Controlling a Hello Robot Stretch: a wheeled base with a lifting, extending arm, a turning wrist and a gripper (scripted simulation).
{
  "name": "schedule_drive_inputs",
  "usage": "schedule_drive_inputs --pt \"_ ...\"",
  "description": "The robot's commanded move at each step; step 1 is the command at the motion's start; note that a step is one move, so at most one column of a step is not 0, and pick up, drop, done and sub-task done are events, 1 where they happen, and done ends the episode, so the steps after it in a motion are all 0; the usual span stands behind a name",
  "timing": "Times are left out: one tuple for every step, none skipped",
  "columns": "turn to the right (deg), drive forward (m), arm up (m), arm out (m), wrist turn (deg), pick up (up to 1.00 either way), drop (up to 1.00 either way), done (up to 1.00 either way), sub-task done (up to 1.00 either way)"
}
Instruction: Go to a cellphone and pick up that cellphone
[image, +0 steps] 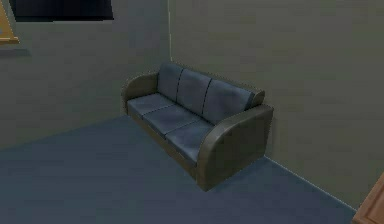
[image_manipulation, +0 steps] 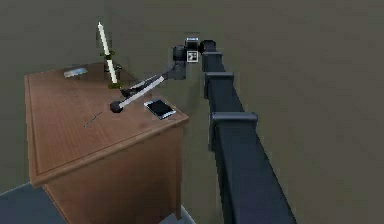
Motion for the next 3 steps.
schedule_drive_inputs --pt "0.0 0.0 0.0 0.0 45.0 0.0 0.0 0.0 0.0" --pt "0.0 0.0 0.0 0.0 9.0 0.0 0.0 0.0 0.0" --pt "0.0 0.0 -0.16 0.0 0.0 0.0 0.0 0.0 0.0"
